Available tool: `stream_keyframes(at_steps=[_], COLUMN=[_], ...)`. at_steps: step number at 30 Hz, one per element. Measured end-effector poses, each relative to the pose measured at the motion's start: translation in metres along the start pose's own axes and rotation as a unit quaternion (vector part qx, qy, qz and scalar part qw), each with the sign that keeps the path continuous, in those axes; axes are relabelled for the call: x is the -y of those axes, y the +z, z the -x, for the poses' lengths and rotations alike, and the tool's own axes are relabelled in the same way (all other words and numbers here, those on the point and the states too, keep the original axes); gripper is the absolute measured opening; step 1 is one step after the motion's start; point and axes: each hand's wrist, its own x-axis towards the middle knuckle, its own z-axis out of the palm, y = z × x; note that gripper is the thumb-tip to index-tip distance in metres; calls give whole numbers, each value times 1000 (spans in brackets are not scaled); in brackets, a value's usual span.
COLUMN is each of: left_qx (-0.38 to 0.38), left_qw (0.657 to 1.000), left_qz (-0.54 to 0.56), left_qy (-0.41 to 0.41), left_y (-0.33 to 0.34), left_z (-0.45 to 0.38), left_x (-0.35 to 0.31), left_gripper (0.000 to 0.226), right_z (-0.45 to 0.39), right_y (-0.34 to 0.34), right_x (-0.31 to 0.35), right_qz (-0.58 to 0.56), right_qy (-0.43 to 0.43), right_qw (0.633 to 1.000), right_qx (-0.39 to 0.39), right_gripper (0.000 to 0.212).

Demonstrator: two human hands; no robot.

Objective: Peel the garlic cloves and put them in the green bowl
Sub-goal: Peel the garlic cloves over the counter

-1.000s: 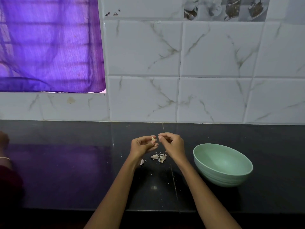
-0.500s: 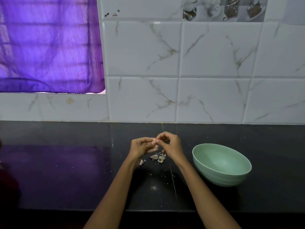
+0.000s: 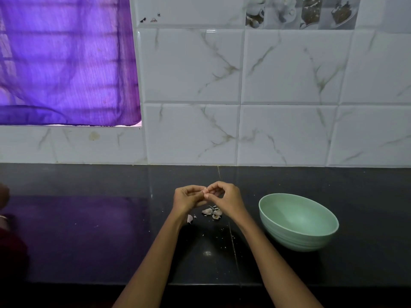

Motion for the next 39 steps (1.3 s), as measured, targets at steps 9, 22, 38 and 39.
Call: stream_keyframes(at_steps=[9,22,38,39], left_qx=[2,11,38,44], left_qw=[999,995,998,997], left_qz=[-41,-89,37,50], left_qy=[19,46,-37,-48], left_y=[0,1,0,-1], left_z=[-4,1,1,1], left_x=[6,7,1,0], left_gripper=[9,13,19,19], right_z=[4,6,6,6], right_y=[-7,-6,-6,-6], right_x=[5,7,9,9], right_qz=[164,241,144,146], right_qy=[17,-19,-55,-66], right_qw=[986,970,988,987], right_qx=[0,32,-2,-1], right_gripper=[10,20,21,19])
